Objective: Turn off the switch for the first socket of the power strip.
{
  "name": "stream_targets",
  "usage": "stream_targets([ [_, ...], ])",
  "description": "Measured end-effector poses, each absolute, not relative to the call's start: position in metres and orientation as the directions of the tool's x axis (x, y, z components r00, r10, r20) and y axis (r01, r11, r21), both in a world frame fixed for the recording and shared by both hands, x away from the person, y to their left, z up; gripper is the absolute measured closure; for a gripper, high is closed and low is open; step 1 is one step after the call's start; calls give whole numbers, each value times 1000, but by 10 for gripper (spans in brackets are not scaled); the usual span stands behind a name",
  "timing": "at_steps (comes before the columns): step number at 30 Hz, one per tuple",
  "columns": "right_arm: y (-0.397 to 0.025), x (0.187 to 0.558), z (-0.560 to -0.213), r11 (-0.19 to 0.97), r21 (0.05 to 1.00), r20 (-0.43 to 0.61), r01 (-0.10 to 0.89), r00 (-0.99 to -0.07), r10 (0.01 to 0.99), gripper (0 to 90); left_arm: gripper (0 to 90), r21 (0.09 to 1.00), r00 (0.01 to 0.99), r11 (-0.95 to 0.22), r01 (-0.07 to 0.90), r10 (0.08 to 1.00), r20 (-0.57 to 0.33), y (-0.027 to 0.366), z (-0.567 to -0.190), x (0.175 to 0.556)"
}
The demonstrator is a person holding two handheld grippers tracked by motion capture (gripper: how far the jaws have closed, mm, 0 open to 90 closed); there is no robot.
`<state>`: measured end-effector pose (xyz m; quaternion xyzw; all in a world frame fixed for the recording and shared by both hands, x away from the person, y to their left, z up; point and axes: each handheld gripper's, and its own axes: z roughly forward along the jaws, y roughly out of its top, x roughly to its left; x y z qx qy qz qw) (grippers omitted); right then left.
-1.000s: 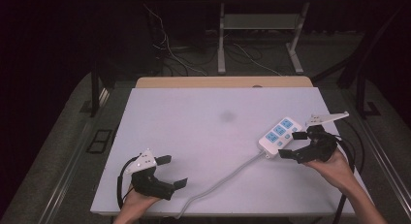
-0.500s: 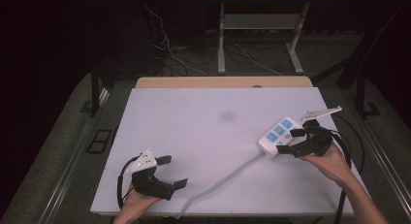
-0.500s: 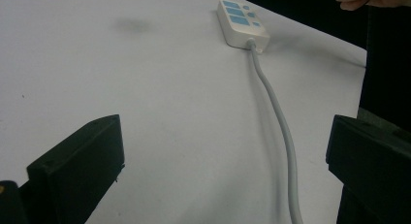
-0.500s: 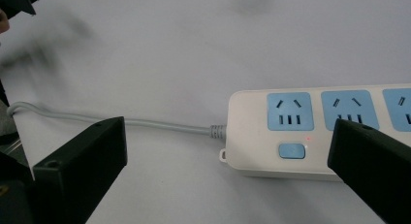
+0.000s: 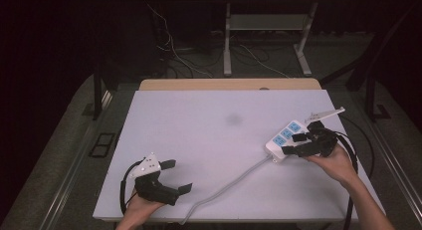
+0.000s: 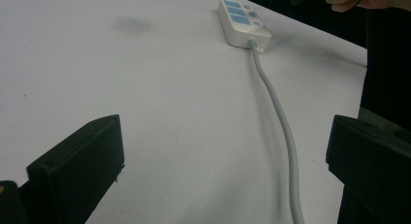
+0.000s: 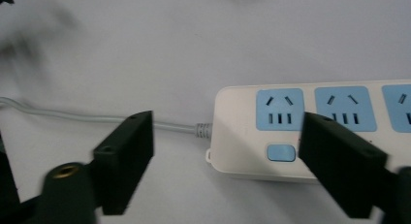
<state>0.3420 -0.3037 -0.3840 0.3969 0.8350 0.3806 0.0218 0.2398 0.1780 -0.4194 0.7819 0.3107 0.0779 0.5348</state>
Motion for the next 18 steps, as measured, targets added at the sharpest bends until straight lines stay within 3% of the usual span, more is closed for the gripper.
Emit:
stream_targets([
  [14, -299, 349, -391, 435, 635, 216, 639, -687, 693, 725, 0, 885, 795, -238, 399, 570, -205, 177, -419, 240],
  [18, -302, 352, -393, 435, 631, 212, 642, -682, 700, 803, 0, 885, 795, -239, 400, 571, -205, 178, -420, 240],
])
